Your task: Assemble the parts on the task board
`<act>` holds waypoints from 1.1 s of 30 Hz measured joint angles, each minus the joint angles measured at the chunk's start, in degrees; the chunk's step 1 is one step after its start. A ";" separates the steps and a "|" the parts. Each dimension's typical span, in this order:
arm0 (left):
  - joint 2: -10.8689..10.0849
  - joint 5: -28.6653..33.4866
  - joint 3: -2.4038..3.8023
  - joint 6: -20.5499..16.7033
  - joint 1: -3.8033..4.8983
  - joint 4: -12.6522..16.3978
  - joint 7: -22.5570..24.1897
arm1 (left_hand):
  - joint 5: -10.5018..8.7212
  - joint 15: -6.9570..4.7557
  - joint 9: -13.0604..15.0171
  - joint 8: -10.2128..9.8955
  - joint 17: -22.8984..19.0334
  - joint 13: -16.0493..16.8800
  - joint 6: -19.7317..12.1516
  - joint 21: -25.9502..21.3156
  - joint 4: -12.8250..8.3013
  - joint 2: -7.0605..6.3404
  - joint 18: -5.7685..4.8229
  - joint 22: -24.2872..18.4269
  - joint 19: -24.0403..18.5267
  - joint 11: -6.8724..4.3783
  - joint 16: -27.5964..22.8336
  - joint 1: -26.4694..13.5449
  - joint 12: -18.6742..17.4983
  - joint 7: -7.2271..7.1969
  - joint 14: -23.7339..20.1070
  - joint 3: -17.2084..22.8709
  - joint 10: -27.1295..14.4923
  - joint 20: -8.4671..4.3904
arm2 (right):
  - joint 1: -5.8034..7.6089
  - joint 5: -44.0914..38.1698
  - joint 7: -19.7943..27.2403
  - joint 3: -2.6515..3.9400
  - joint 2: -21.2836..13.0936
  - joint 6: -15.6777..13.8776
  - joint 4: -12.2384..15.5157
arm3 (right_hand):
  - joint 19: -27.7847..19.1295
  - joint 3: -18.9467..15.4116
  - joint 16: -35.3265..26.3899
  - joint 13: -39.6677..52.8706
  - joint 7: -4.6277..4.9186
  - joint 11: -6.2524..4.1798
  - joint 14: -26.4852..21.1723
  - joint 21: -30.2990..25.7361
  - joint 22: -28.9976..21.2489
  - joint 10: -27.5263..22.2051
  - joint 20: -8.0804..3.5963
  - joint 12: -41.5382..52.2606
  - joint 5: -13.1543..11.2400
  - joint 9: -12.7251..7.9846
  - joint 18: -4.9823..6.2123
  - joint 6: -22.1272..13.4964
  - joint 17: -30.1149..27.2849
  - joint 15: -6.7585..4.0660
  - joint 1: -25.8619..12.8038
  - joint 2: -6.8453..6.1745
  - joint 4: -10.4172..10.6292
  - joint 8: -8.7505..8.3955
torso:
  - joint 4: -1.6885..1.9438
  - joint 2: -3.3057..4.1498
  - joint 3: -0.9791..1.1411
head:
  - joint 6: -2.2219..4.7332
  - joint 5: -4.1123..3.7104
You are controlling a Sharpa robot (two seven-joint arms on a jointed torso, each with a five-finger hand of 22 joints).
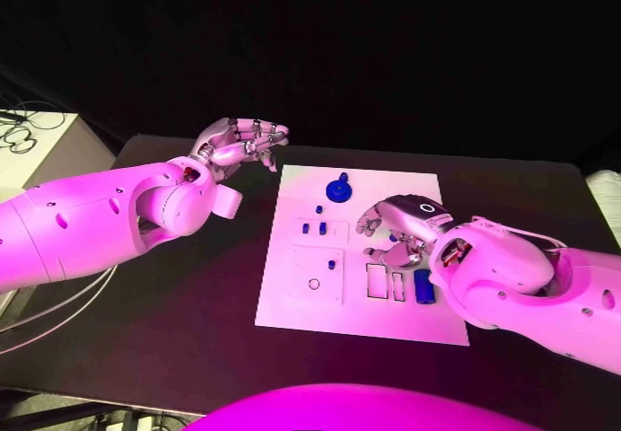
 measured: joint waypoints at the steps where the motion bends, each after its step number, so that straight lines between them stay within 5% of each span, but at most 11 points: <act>1: -0.08 0.00 0.00 0.00 0.00 0.00 0.00 | 0.00 0.00 0.00 0.00 0.00 0.00 0.00 0.00 0.00 0.00 0.00 0.00 0.00 0.00 0.00 0.00 0.00 0.00 0.00 0.00 0.00 0.00 | 0.56 1.73 1.24 0.11 -1.06 -0.17 -0.18 | 0.18 -0.64 0.23 0.00 0.00 0.00 0.00 0.23 0.23 0.00 -0.17 0.14 0.15 0.00 0.00 0.00 0.00 0.00 -0.05 -0.05 0.12 0.00 | -0.05 -0.02 -0.01 | 0.32 -0.20; 6: -0.14 0.01 -0.01 0.00 0.00 0.00 0.00 | 0.00 -0.03 0.00 0.00 -0.07 0.00 0.00 0.00 0.00 0.33 0.00 -0.03 0.00 0.00 -0.22 0.34 0.00 0.00 -0.28 0.00 0.00 0.00 | 2.54 7.46 5.45 0.36 -3.79 0.20 -1.76 | 1.09 -6.23 1.74 -0.16 0.01 0.11 0.00 1.30 1.79 -2.42 0.13 0.38 0.39 -0.13 0.00 -1.48 0.00 0.00 0.96 0.96 0.95 -0.66 | -0.29 -0.15 0.06 | 1.91 -1.52; 9: -0.14 0.01 -0.02 0.05 0.00 0.09 0.00 | 0.00 0.00 0.02 0.00 -0.07 0.00 0.00 0.00 0.00 0.21 0.00 -0.09 0.00 0.00 -0.23 0.72 0.21 0.00 -0.41 0.00 0.00 0.00 | 3.44 9.13 7.52 0.48 -4.72 0.95 -3.56 | 1.09 -11.31 2.05 -0.16 -0.49 0.30 0.00 1.53 2.34 -3.61 0.14 1.01 0.13 -0.20 0.00 -1.99 0.00 0.00 2.85 1.94 1.94 -0.96 | -0.34 -0.25 0.09 | 3.08 -3.21; 12: -0.14 0.02 -0.02 0.13 0.00 0.24 0.00 | 0.00 0.00 0.05 0.00 -0.07 0.00 0.00 0.00 0.00 0.21 0.00 -0.09 0.00 0.00 -0.23 0.72 0.21 0.00 -0.41 0.00 0.00 0.00 | 3.77 9.51 8.97 0.49 -4.90 1.73 -5.12 | 1.30 -18.13 2.41 -0.16 -0.91 0.42 0.01 1.53 2.54 -4.75 0.34 2.04 -1.04 -0.31 0.00 -2.43 0.00 0.01 6.02 3.57 4.40 -1.34 | -0.38 -0.32 0.08 | 3.92 -4.68; 17: -0.26 0.02 -0.05 0.32 -0.01 0.30 0.00 | 0.00 0.00 0.04 0.00 -0.07 0.00 -0.41 0.00 -0.17 0.21 0.00 -0.09 0.00 0.00 -0.23 0.72 0.21 0.01 -0.41 -0.16 0.00 0.00 | 3.92 8.63 10.33 0.42 -4.39 3.01 -7.01 | 1.29 -24.45 2.41 -0.16 -1.15 0.82 0.01 -0.27 1.68 -6.78 0.34 2.69 -2.08 -0.31 0.00 -2.66 -0.01 0.01 9.93 3.90 9.43 -1.45 | -0.48 -0.30 0.15 | 4.70 -5.95; 23: -0.38 0.02 -0.05 0.48 -0.01 0.30 0.00 | 0.00 0.00 0.04 0.00 -0.07 0.00 -0.41 0.00 -0.17 0.21 -0.01 -0.08 0.00 0.00 -0.23 0.72 0.21 0.01 -0.41 -0.16 0.00 0.00 | 3.76 6.31 10.67 0.31 -3.09 4.48 -8.49 | 1.16 -26.22 2.41 -0.24 -1.70 0.91 0.23 -1.14 1.28 -7.50 0.47 3.40 -2.40 -0.23 0.01 -2.79 -0.01 0.22 13.35 3.99 13.70 -1.66 | -0.48 -0.22 0.22 | 5.09 -6.24; 33: -0.52 0.02 -0.06 0.59 -0.02 0.28 -0.02 | 0.00 0.00 0.03 0.00 -0.12 0.01 -0.41 0.00 -0.17 0.21 0.00 -0.08 0.00 0.00 -0.23 0.72 0.21 0.01 -0.41 -0.16 0.01 0.00 | 2.86 3.47 9.90 0.12 -1.37 7.86 -9.00 | 1.17 -25.76 2.40 -0.13 -1.26 0.40 0.23 -1.14 1.71 -6.52 0.47 4.78 -2.40 -0.04 0.01 -1.83 -0.02 0.22 14.58 4.79 14.69 -1.42 | -0.46 -0.14 0.24 | 4.87 -6.15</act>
